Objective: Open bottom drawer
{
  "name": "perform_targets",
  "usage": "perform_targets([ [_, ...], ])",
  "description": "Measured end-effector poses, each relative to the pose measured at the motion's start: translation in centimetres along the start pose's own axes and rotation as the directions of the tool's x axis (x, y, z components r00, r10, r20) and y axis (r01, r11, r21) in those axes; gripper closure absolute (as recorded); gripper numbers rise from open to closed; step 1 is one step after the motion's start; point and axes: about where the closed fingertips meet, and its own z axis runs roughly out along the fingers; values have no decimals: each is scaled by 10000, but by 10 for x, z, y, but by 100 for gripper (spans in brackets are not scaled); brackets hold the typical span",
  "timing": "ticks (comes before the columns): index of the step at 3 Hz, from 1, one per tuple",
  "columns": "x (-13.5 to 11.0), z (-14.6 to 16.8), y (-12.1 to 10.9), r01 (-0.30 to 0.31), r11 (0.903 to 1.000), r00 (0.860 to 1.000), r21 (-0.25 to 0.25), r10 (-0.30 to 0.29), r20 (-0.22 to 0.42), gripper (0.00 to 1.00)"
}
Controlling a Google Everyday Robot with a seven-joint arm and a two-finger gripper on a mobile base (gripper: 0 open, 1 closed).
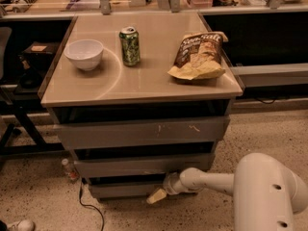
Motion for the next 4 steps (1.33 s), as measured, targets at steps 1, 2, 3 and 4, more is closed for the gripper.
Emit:
perform_targets([
  [1,13,19,1,25,9997,9978,-241,-41,-662,0],
  [2,33,30,8,-169,9988,9907,-465,104,-1358,0],
  [3,30,27,9,-170,9988,9907,-464,105,-1358,0],
  [4,52,8,17,-618,9969,9815,-478,520,-1843,0],
])
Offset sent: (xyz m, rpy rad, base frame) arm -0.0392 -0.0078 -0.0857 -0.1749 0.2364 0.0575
